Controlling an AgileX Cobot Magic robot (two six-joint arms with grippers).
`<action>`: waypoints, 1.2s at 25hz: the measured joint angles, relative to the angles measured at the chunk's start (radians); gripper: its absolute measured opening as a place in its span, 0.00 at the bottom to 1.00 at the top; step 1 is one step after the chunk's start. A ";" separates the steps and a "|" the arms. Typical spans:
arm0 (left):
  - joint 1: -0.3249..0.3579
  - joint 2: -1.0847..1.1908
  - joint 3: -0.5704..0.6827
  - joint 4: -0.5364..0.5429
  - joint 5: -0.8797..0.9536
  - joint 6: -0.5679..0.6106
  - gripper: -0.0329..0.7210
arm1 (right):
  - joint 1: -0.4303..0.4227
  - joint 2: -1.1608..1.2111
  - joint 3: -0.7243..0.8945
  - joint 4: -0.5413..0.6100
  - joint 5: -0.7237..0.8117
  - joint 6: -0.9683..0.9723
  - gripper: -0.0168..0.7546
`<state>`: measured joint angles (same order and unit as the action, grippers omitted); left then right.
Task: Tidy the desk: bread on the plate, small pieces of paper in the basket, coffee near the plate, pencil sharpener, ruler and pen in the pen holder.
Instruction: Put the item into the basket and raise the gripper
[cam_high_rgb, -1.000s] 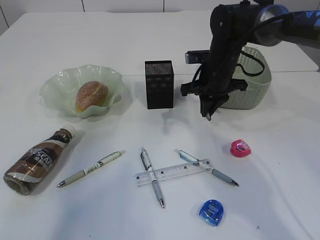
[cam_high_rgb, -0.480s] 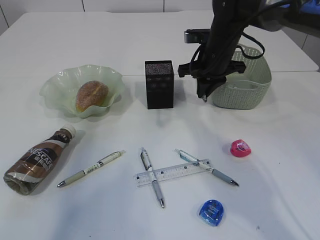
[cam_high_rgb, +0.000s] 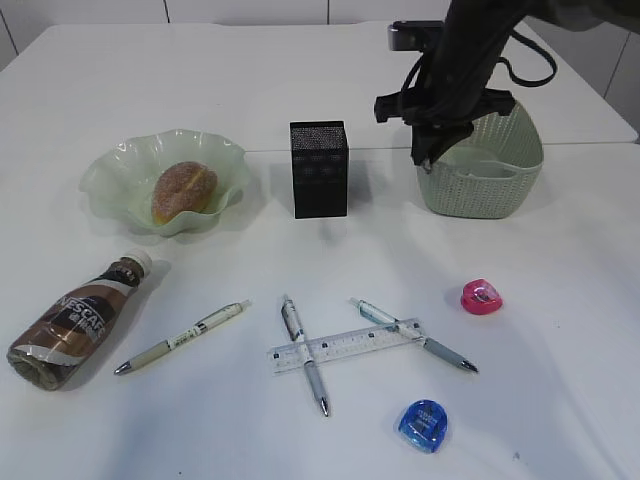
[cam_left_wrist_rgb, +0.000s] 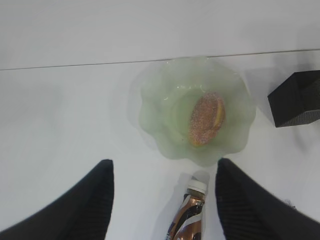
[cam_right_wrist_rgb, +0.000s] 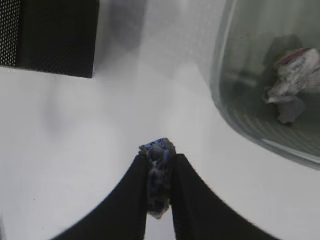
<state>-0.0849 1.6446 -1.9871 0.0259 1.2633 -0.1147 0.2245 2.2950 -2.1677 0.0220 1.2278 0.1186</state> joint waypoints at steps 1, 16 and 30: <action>0.000 0.000 0.000 0.000 0.000 0.000 0.64 | -0.006 -0.009 0.000 0.000 0.000 0.000 0.20; 0.000 0.000 0.000 -0.031 0.000 0.000 0.64 | -0.071 -0.036 -0.049 -0.001 0.012 0.000 0.20; 0.000 0.000 0.000 -0.035 0.000 0.000 0.64 | -0.166 -0.032 -0.063 -0.022 -0.104 0.000 0.20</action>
<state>-0.0849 1.6446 -1.9871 -0.0091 1.2633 -0.1147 0.0587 2.2628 -2.2310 0.0000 1.1238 0.1186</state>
